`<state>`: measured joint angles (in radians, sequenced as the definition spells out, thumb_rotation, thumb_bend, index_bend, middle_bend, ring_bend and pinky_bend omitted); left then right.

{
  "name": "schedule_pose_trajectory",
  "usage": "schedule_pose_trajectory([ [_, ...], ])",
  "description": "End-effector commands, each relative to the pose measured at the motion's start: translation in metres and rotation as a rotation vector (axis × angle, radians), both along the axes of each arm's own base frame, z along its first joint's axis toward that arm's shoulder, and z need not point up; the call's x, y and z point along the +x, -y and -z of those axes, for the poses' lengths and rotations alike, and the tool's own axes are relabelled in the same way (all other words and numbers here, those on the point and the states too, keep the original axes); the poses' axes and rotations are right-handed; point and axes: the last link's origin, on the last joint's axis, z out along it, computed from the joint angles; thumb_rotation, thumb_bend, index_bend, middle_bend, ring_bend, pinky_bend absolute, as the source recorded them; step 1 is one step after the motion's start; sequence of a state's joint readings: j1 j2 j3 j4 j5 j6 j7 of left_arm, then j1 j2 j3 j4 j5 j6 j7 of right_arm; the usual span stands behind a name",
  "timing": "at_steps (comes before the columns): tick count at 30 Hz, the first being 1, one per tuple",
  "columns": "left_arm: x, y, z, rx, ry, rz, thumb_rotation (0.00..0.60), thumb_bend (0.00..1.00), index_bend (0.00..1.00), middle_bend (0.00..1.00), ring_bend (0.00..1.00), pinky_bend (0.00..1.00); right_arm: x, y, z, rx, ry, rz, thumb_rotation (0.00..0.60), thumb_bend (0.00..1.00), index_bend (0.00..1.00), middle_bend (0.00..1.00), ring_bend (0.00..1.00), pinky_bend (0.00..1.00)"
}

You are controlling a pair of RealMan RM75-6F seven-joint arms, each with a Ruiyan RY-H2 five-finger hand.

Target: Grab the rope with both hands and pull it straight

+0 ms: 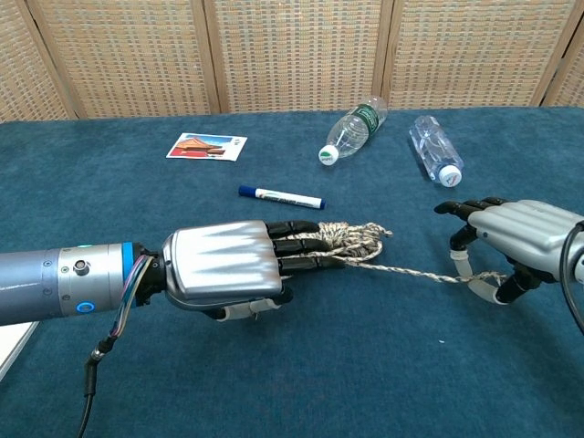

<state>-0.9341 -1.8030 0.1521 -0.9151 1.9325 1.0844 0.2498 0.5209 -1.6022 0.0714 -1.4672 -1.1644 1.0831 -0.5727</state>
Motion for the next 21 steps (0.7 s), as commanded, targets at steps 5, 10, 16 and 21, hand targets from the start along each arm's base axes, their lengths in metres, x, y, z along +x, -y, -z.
schedule_pose_trajectory([
  [5,-0.008,-0.009,-0.025,0.029,0.071,-0.058,0.6,0.5,0.78,0.0,0.0,0.0,0.0,0.0,-0.001,-0.003,0.0,-0.003,0.6,0.48,0.66,0.0,0.0,0.0],
  [10,-0.022,-0.018,-0.054,0.076,0.118,-0.101,0.6,0.5,0.79,0.0,0.0,0.0,0.003,0.003,-0.005,-0.02,-0.005,-0.014,0.6,0.48,0.66,0.0,0.0,0.0],
  [16,-0.04,-0.028,-0.086,0.14,0.176,-0.175,0.6,0.52,0.8,0.0,0.0,0.0,0.002,0.016,-0.018,-0.06,-0.046,-0.014,0.6,0.48,0.67,0.0,0.0,0.0],
  [21,-0.056,-0.034,-0.103,0.178,0.184,-0.205,0.6,0.52,0.8,0.0,0.0,0.0,-0.006,0.022,-0.029,-0.079,-0.078,0.012,0.6,0.48,0.67,0.0,0.0,0.0],
])
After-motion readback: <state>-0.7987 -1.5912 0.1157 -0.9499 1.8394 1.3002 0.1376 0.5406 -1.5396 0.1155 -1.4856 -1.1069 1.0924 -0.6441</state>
